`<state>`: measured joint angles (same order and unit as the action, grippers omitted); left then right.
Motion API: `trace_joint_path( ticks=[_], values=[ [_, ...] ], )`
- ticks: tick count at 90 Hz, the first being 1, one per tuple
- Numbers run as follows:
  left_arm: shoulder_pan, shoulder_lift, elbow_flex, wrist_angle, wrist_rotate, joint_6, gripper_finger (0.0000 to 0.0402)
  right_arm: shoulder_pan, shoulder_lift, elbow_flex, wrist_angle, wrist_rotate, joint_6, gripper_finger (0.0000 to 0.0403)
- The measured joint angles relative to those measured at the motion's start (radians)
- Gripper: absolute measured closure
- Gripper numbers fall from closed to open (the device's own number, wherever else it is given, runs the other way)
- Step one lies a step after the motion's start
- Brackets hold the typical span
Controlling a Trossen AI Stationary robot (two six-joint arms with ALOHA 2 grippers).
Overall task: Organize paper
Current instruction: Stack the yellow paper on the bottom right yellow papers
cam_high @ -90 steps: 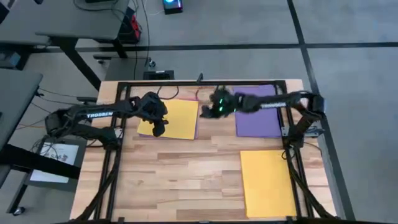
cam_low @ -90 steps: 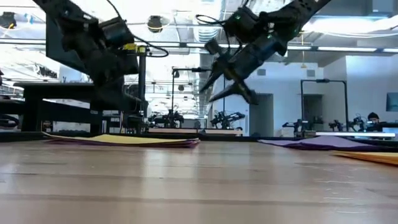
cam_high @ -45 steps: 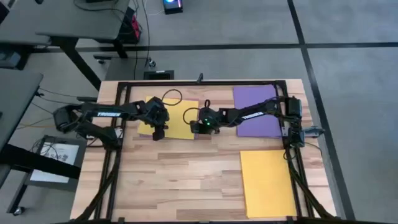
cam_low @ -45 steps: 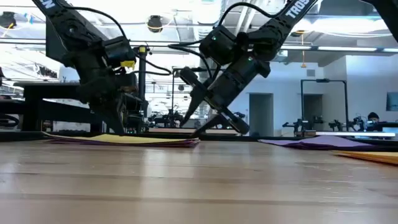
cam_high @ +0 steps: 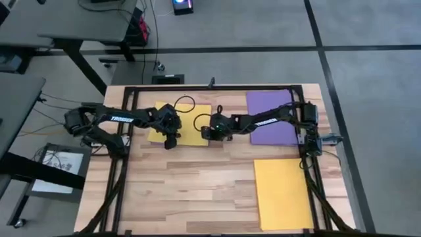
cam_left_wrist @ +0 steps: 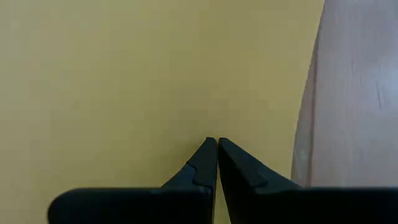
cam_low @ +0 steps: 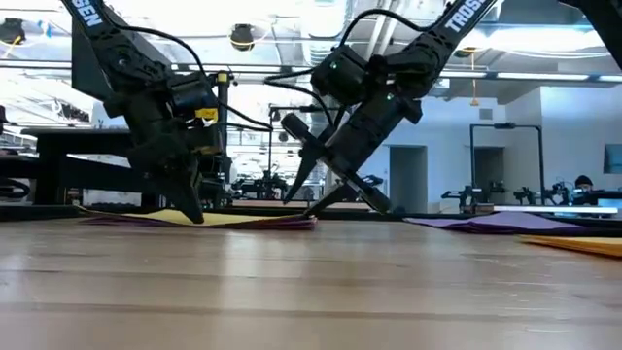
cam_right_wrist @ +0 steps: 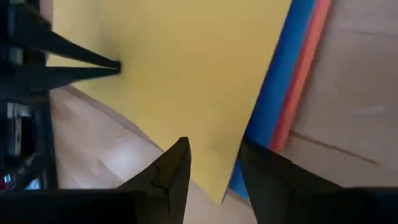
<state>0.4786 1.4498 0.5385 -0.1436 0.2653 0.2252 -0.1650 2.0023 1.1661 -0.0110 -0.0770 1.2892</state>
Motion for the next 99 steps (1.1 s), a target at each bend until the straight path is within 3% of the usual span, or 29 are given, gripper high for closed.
trace_joint_path(
  ticks=[43,56,67,99],
  values=[
    [0.0,0.001,-0.001,0.005,0.026,-0.002,0.04,0.002,0.001,0.0,0.134,0.001,-0.012,0.0275],
    [0.0,0.001,-0.001,0.004,0.027,-0.003,0.04,0.002,0.038,0.0,0.147,0.046,0.078,0.0275],
    [0.0,0.001,-0.001,0.003,0.028,-0.005,0.04,0.0,0.082,0.007,0.24,0.016,0.122,0.0275],
    [0.0,0.002,-0.002,0.001,0.029,0.002,0.04,-0.011,-0.031,0.007,0.06,-0.001,0.052,0.0275]
  ],
)
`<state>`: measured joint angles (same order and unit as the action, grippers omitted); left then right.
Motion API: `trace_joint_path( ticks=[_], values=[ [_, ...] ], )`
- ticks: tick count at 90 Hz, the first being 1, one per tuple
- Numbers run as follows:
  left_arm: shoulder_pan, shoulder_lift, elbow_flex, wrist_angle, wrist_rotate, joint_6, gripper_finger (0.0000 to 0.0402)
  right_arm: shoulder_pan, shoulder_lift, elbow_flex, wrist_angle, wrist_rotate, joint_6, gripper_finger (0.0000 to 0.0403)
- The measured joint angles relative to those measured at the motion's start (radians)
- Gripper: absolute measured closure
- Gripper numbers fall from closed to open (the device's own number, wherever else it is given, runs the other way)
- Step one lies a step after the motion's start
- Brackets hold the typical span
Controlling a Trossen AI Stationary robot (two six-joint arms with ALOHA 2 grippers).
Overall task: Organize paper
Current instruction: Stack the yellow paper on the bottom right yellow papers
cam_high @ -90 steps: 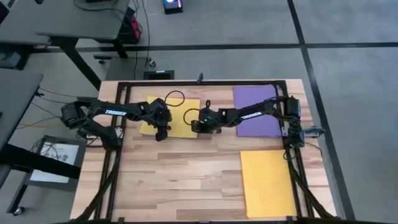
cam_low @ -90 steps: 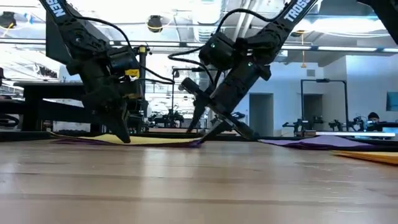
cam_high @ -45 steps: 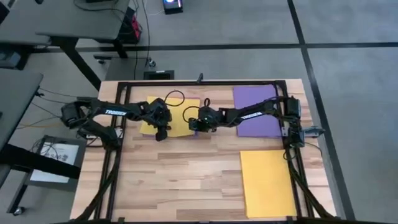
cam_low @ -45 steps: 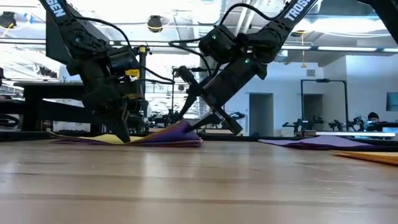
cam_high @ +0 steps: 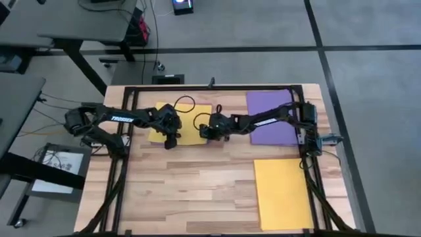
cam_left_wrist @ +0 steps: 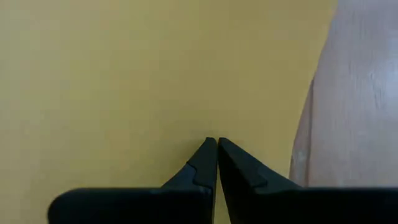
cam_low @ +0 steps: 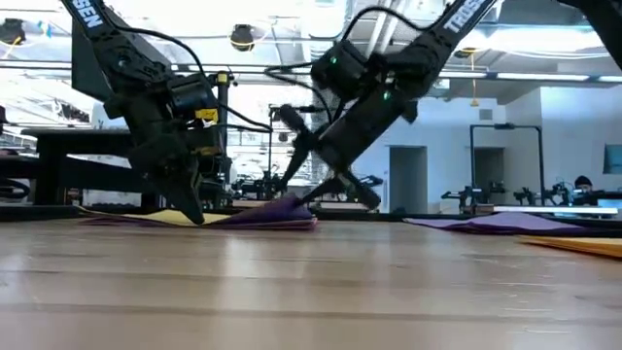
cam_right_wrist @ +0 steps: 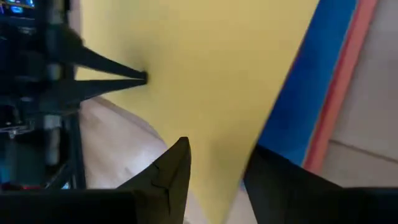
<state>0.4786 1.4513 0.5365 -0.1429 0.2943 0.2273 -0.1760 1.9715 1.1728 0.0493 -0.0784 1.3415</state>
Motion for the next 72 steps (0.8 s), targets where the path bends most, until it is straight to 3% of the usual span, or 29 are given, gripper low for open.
trace_joint_path(
  ticks=[72],
  values=[
    [0.0,0.0,0.0,0.002,0.0,-0.002,0.04,0.006,-0.056,0.0,0.006,0.01,-0.015,0.0275]
  ],
)
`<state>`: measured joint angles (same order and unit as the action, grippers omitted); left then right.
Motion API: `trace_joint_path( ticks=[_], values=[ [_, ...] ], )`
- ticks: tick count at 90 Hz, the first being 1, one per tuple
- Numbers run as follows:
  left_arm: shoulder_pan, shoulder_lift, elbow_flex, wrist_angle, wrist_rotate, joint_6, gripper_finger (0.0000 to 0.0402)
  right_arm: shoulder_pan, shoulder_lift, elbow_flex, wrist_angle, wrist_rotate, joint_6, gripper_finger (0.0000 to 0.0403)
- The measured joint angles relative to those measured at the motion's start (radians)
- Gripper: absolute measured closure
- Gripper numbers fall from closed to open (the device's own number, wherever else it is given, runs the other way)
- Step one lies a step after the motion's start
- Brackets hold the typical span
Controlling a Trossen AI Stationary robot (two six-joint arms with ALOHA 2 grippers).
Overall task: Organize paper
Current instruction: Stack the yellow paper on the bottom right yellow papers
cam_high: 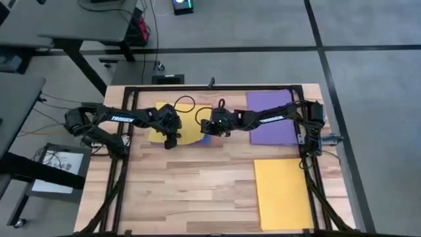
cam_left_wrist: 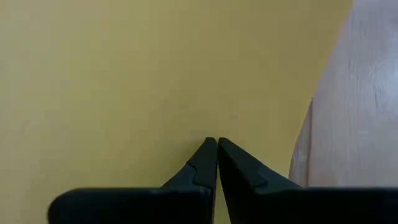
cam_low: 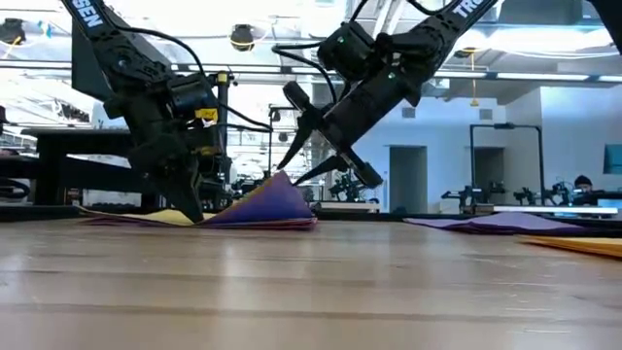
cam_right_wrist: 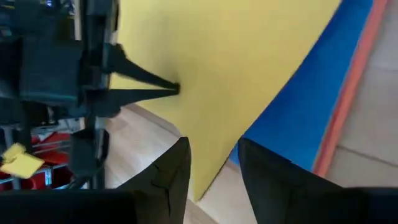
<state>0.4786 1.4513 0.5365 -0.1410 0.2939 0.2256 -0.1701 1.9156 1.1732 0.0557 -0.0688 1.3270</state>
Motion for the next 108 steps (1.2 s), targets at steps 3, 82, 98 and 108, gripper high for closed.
trace_joint_path(
  ticks=[3,82,98,108],
  values=[
    [0.0,0.0,0.0,0.0,0.0,0.0,0.04,0.005,0.0,0.0,0.002,-0.001,0.0,0.0275],
    [0.0,0.0,0.0,0.001,-0.001,-0.003,0.04,-0.03,0.136,0.004,0.121,0.038,0.063,0.0275],
    [0.0,0.0,0.0,0.007,-0.001,-0.004,0.04,-0.034,0.136,0.005,0.207,0.046,0.039,0.028],
    [0.0,0.0,0.002,0.021,-0.001,-0.005,0.04,-0.035,0.168,0.009,0.225,0.033,0.038,0.0306]
  ],
)
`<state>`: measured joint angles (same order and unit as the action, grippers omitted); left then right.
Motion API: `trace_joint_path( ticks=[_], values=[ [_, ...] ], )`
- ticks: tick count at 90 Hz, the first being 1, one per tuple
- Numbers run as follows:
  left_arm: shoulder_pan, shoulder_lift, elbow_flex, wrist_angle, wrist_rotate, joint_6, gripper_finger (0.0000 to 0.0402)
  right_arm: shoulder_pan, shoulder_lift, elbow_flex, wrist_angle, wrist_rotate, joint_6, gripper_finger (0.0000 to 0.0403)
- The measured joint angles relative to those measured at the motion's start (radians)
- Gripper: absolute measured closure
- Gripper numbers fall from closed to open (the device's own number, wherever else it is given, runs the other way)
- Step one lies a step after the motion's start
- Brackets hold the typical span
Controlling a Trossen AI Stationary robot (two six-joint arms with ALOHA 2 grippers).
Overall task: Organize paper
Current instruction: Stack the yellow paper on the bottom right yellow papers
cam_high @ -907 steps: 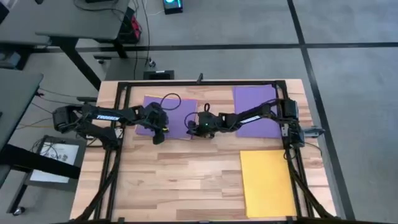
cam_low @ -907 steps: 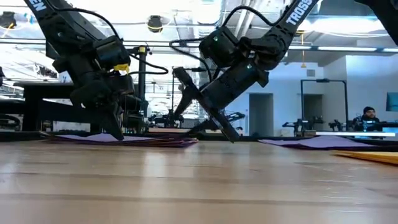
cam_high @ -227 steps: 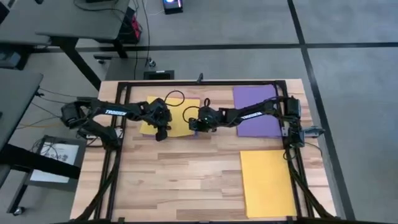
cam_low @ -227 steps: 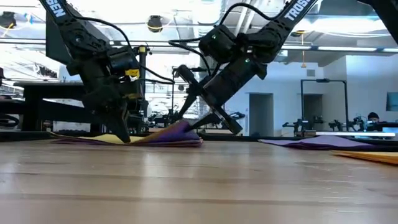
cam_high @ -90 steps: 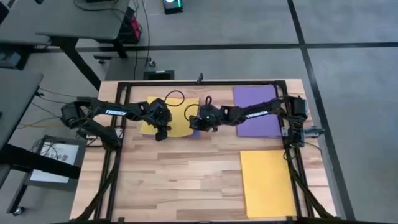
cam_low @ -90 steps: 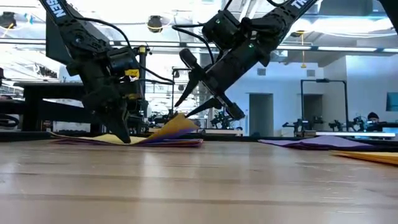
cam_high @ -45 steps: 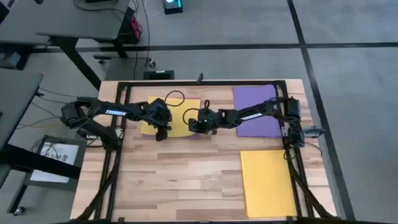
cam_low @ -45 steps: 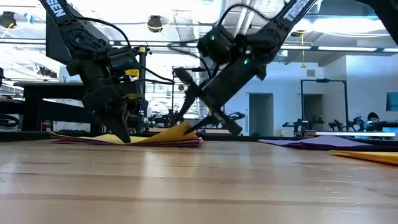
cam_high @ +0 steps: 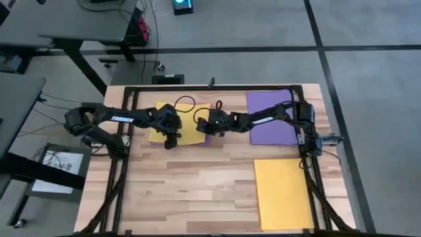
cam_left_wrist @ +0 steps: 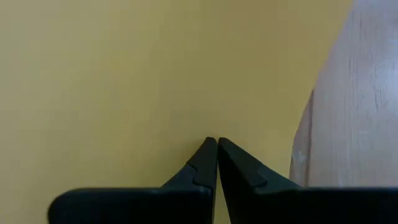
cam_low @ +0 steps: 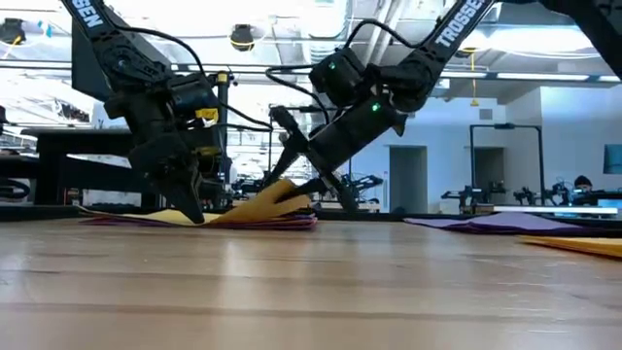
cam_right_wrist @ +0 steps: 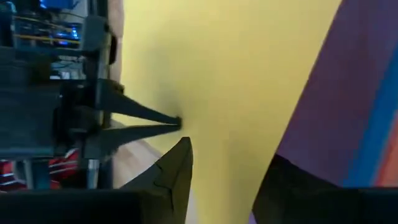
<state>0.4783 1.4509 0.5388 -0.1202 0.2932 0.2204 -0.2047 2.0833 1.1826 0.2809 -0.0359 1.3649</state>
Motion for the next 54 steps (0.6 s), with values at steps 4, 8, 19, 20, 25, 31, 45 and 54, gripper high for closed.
trace_joint_path(
  ticks=[4,8,19,20,25,31,45,54],
  values=[
    [0.0,0.0,0.007,-0.002,0.0,-0.003,0.04,0.0,0.009,-0.005,-0.018,-0.015,-0.001,0.0325],
    [0.0,0.001,0.016,-0.008,-0.002,-0.004,0.04,0.0,0.022,0.0,-0.001,-0.018,-0.002,0.0351],
    [0.0,-0.016,0.069,-0.087,-0.004,-0.004,0.04,0.0,0.026,0.008,-0.016,-0.05,-0.084,0.0395],
    [0.0,-0.019,0.077,-0.098,-0.004,-0.004,0.04,0.0,0.023,0.009,-0.021,-0.053,-0.092,0.0395],
    [0.0,-0.038,0.114,-0.159,-0.005,-0.005,0.04,-0.002,-0.003,0.005,-0.068,-0.064,-0.149,0.04],
    [0.0,-0.066,0.161,-0.244,-0.006,-0.004,0.04,-0.009,-0.058,0.005,-0.124,-0.072,-0.223,0.0402],
    [0.0,-0.15,0.314,-0.467,-0.01,0.0,0.04,-0.054,-0.316,0.01,-0.437,-0.086,-0.453,0.0403],
    [0.0,-0.204,0.417,-0.577,-0.01,-0.004,0.04,-0.09,-0.514,0.008,-0.651,-0.087,-0.585,0.0403]
  ],
)
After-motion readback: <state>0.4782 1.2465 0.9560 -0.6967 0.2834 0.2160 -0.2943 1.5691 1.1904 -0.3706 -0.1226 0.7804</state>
